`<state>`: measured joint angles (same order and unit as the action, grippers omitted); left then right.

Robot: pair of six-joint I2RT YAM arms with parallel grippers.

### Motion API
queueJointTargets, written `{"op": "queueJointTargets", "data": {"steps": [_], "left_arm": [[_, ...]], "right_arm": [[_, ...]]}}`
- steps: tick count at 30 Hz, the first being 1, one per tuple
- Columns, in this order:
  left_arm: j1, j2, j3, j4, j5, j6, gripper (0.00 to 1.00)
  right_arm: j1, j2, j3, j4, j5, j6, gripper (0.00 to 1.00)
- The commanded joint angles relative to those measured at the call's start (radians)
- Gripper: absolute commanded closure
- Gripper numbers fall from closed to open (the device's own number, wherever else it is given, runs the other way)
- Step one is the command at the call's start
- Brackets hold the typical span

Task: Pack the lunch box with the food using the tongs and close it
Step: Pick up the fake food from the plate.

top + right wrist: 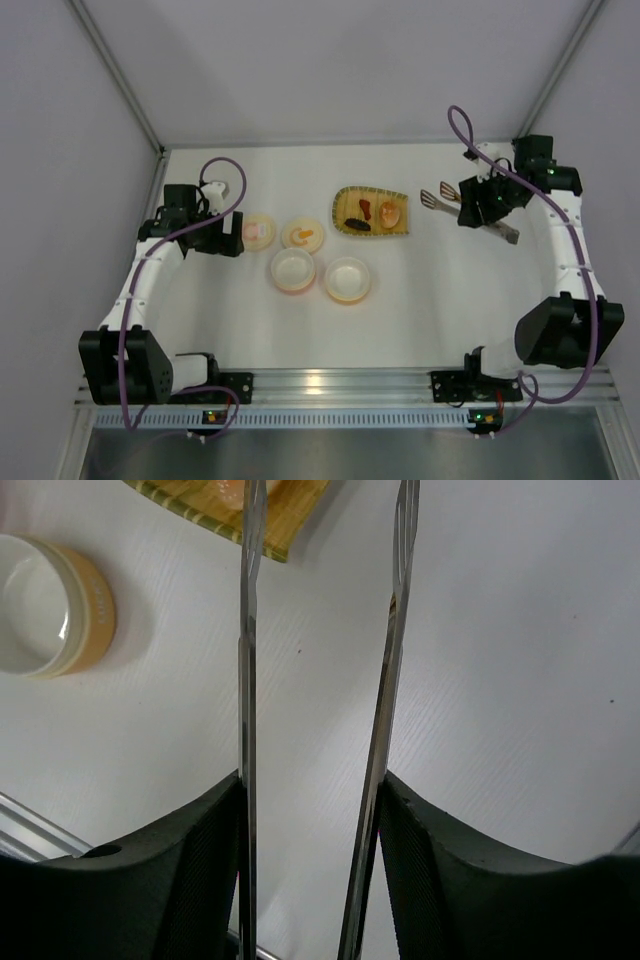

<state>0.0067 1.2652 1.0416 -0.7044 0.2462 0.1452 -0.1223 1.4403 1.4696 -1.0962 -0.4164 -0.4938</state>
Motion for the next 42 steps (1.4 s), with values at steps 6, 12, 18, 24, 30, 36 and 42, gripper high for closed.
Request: {"op": "queueJointTargets", "data": {"steps": [6, 12, 18, 24, 30, 36, 42], "left_arm": [[-0.001, -0.018, 0.038, 0.005, 0.022, 0.005, 0.02], [-0.001, -0.006, 0.038, 0.008, 0.008, -0.006, 0.02], [0.001, 0.006, 0.043, 0.011, -0.015, -0.013, 0.02], [-0.001, 0.020, 0.031, 0.020, -0.064, -0.044, 0.02], [0.001, 0.014, 0.012, 0.031, -0.081, -0.052, 0.02], [-0.001, 0.014, 0.012, 0.037, -0.096, -0.061, 0.02], [-0.001, 0.003, 0.000, 0.043, -0.111, -0.058, 0.02]], "right_arm": [[0.047, -0.012, 0.087, -0.036, -0.073, 0.084, 0.44], [0.232, -0.040, 0.054, 0.071, 0.137, 0.228, 0.45], [0.358, 0.044, 0.106, 0.075, 0.316, 0.294, 0.46], [0.435, 0.118, 0.115, 0.099, 0.412, 0.343, 0.48], [0.522, 0.153, 0.129, 0.130, 0.471, 0.365, 0.46], [0.585, 0.198, 0.170, 0.125, 0.543, 0.379, 0.45], [0.628, 0.239, 0.178, 0.131, 0.657, 0.391, 0.45]]}}
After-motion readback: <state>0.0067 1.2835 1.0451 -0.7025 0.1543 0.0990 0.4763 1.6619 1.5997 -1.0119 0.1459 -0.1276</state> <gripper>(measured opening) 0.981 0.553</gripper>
